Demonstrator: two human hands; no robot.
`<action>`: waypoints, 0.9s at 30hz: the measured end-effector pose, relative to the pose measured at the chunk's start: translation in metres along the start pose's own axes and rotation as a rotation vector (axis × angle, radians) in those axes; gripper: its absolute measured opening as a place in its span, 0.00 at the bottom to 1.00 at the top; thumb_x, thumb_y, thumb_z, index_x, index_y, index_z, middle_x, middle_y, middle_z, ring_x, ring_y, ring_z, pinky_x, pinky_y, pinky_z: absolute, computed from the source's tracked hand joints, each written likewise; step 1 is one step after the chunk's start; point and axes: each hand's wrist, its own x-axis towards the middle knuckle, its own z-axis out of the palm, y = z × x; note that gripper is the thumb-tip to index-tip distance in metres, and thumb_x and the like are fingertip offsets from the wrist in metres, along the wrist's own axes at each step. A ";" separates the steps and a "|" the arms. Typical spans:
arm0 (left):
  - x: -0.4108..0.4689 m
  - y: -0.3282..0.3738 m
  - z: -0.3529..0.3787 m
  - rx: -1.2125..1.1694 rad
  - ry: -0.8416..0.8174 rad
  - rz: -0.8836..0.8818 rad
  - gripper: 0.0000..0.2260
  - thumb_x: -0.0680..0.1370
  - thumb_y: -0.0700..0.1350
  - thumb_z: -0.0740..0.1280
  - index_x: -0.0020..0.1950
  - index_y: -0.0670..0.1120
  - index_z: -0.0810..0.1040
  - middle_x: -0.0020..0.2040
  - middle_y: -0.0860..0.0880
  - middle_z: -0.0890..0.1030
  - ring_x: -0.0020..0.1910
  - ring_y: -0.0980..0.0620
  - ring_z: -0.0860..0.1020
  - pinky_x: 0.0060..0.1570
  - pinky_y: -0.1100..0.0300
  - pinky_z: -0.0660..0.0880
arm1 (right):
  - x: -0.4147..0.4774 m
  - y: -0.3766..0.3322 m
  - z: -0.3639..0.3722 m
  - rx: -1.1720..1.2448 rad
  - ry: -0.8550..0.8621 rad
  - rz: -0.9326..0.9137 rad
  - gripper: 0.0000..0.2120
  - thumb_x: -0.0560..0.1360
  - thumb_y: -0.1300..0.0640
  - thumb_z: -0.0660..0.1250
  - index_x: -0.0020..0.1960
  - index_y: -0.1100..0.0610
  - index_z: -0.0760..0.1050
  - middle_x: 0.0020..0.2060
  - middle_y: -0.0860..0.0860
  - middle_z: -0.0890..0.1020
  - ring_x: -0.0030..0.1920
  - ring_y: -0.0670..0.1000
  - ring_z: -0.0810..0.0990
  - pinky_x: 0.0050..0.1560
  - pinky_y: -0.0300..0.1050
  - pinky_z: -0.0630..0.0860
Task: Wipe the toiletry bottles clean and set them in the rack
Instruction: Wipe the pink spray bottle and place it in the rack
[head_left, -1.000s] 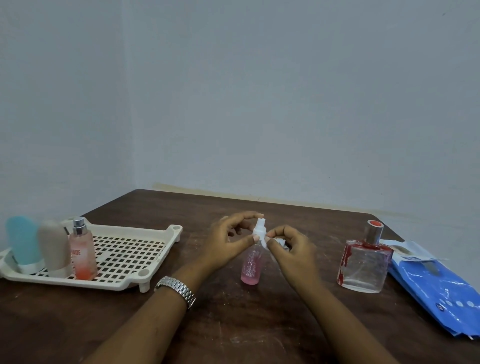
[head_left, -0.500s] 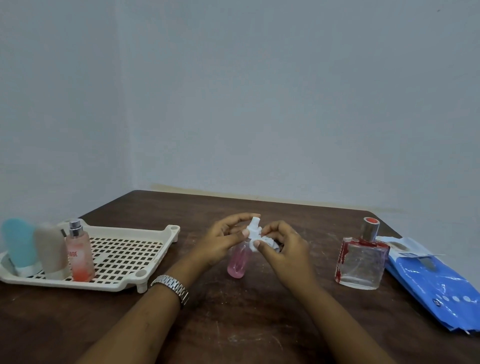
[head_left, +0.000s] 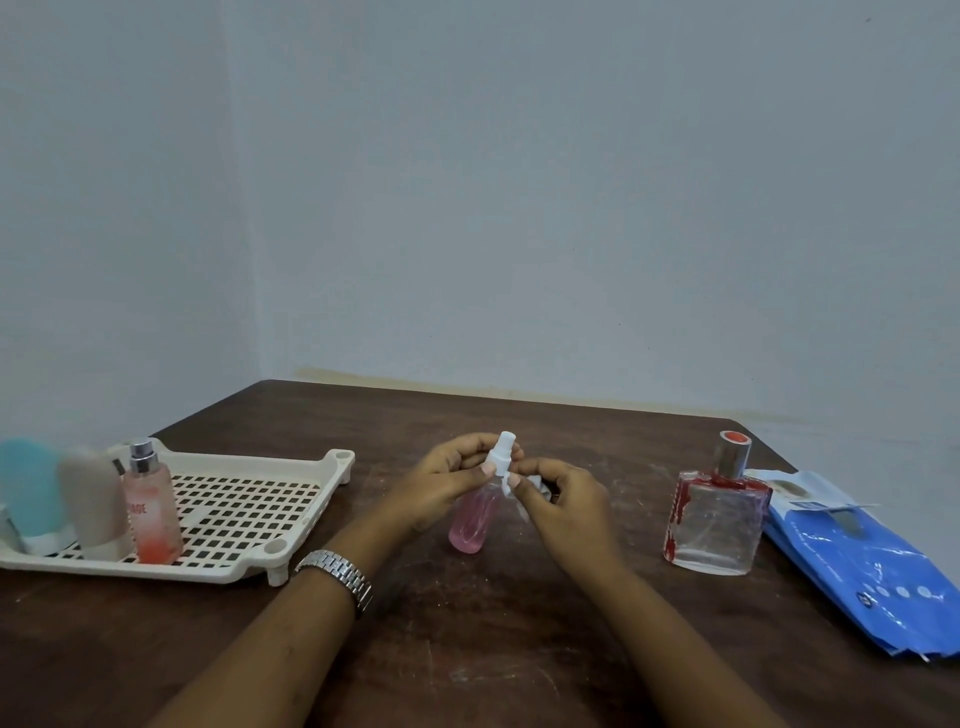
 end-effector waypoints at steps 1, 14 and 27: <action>0.000 0.000 -0.001 -0.006 0.006 -0.002 0.12 0.80 0.34 0.58 0.60 0.45 0.74 0.56 0.49 0.80 0.55 0.58 0.80 0.54 0.64 0.74 | 0.000 -0.001 0.000 0.014 -0.002 -0.006 0.06 0.73 0.56 0.70 0.49 0.54 0.82 0.42 0.46 0.83 0.40 0.42 0.79 0.38 0.32 0.72; -0.002 -0.001 0.007 -0.141 0.012 -0.043 0.11 0.79 0.37 0.63 0.61 0.42 0.75 0.59 0.46 0.81 0.56 0.52 0.80 0.54 0.63 0.74 | 0.004 0.005 -0.002 0.003 -0.056 0.048 0.08 0.76 0.61 0.65 0.51 0.57 0.81 0.41 0.48 0.83 0.41 0.44 0.80 0.38 0.33 0.73; -0.004 0.007 0.009 0.052 0.320 0.038 0.09 0.70 0.37 0.74 0.47 0.40 0.77 0.39 0.48 0.80 0.37 0.58 0.78 0.40 0.63 0.78 | 0.004 0.003 -0.006 0.032 0.078 0.010 0.09 0.76 0.63 0.63 0.49 0.53 0.80 0.41 0.45 0.81 0.41 0.43 0.79 0.38 0.35 0.74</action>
